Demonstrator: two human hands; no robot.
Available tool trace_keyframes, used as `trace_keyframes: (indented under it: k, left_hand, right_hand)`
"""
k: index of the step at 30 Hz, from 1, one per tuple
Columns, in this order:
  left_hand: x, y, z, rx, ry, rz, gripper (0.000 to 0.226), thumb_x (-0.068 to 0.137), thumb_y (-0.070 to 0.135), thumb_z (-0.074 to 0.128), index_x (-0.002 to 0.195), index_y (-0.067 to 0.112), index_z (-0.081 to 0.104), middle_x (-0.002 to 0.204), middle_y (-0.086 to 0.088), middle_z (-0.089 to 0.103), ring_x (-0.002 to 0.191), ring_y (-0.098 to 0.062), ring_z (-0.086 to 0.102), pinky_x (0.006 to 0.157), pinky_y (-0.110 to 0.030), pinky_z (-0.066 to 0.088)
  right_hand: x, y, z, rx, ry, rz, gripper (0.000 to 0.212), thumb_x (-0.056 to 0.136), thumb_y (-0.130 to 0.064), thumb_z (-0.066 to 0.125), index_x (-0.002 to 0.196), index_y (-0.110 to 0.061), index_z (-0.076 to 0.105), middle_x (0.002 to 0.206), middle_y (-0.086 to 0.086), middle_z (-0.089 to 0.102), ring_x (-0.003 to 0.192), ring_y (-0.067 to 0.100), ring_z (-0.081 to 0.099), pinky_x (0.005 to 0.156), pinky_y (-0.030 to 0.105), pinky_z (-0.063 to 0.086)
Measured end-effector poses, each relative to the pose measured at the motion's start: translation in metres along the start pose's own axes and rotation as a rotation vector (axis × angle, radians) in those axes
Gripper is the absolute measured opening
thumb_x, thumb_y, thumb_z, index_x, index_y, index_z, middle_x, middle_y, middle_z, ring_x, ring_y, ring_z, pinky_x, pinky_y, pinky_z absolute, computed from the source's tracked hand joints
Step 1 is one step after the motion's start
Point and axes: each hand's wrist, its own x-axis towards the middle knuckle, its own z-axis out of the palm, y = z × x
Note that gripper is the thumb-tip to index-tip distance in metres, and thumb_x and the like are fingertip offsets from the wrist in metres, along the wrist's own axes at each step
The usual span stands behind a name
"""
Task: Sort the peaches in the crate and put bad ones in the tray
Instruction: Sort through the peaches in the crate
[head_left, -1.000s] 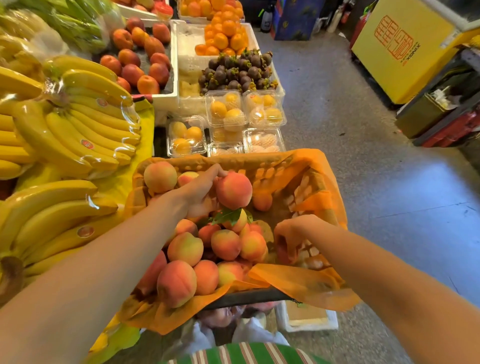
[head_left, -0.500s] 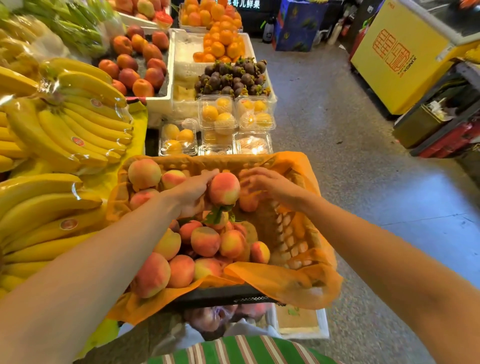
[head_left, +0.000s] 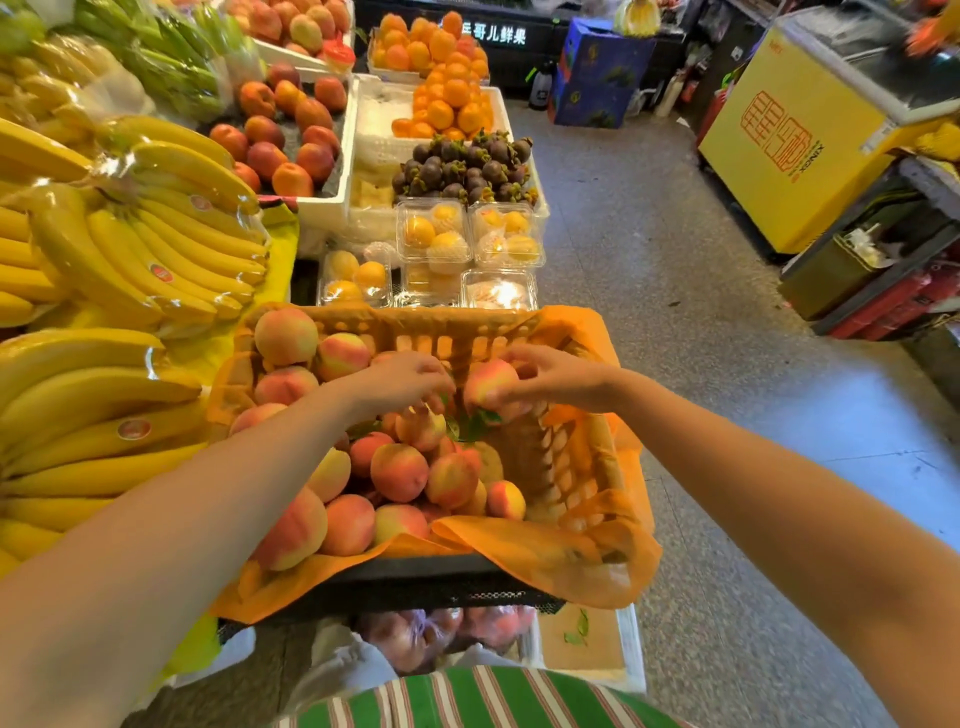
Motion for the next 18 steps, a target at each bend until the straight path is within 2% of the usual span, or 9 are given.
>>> trace_keyframes:
  k: [2, 4, 7, 10, 14, 18]
  left_hand:
    - [0.002, -0.009, -0.006, 0.283, 0.02, 0.105, 0.012, 0.09, 0.028, 0.059, 0.099, 0.023, 0.065, 0.092, 0.001, 0.062, 0.092, -0.018, 0.059, 0.074, -0.029, 0.048]
    - [0.007, -0.022, -0.01, 0.516, 0.017, 0.151, 0.025, 0.085, 0.035, 0.064, 0.109, 0.028, 0.063, 0.098, 0.001, 0.053, 0.103, -0.022, 0.049, 0.085, -0.037, 0.045]
    - [0.015, -0.033, -0.013, 0.69, -0.041, 0.24, 0.048, 0.084, 0.042, 0.064, 0.129, 0.028, 0.052, 0.117, -0.001, 0.051, 0.114, -0.024, 0.041, 0.093, -0.041, 0.041]
    - [0.021, -0.039, -0.015, 0.801, -0.041, 0.349, 0.052, 0.085, 0.043, 0.062, 0.133, 0.03, 0.049, 0.133, 0.0, 0.05, 0.121, -0.025, 0.038, 0.094, -0.038, 0.04]
    - [0.031, -0.048, -0.02, 0.805, -0.111, 0.422, 0.048, 0.083, 0.052, 0.061, 0.127, 0.034, 0.056, 0.127, -0.003, 0.054, 0.125, -0.028, 0.032, 0.08, -0.037, 0.029]
    - [0.038, -0.056, -0.024, 0.738, -0.14, 0.454, 0.048, 0.081, 0.053, 0.063, 0.125, 0.037, 0.057, 0.121, 0.0, 0.057, 0.126, -0.026, 0.031, 0.081, -0.038, 0.026]
  right_hand:
    - [0.002, 0.004, 0.001, -0.315, -0.051, 0.07, 0.06, 0.083, -0.031, 0.074, 0.135, -0.019, 0.047, 0.124, -0.002, 0.05, 0.115, 0.019, 0.052, 0.093, 0.033, 0.049]
    - [0.007, 0.01, 0.009, -0.612, -0.102, 0.147, 0.065, 0.079, -0.036, 0.077, 0.135, -0.023, 0.048, 0.126, -0.002, 0.05, 0.117, 0.019, 0.05, 0.094, 0.032, 0.046]
    - [0.02, 0.021, 0.027, -0.861, -0.154, 0.285, 0.068, 0.077, -0.035, 0.077, 0.136, -0.024, 0.046, 0.127, 0.002, 0.053, 0.116, 0.024, 0.053, 0.087, 0.033, 0.048]
    - [0.033, 0.034, 0.035, -0.972, -0.186, 0.371, 0.07, 0.076, -0.034, 0.077, 0.137, -0.021, 0.046, 0.127, 0.007, 0.054, 0.113, 0.027, 0.054, 0.085, 0.036, 0.049]
    - [0.04, 0.056, 0.045, -1.081, -0.26, 0.455, 0.062, 0.076, -0.026, 0.076, 0.132, -0.02, 0.05, 0.127, 0.01, 0.056, 0.114, 0.031, 0.055, 0.089, 0.037, 0.048]
    - [0.047, 0.068, 0.057, -1.104, -0.264, 0.473, 0.05, 0.086, -0.018, 0.063, 0.133, -0.016, 0.049, 0.135, 0.013, 0.05, 0.123, 0.033, 0.05, 0.097, 0.04, 0.042]
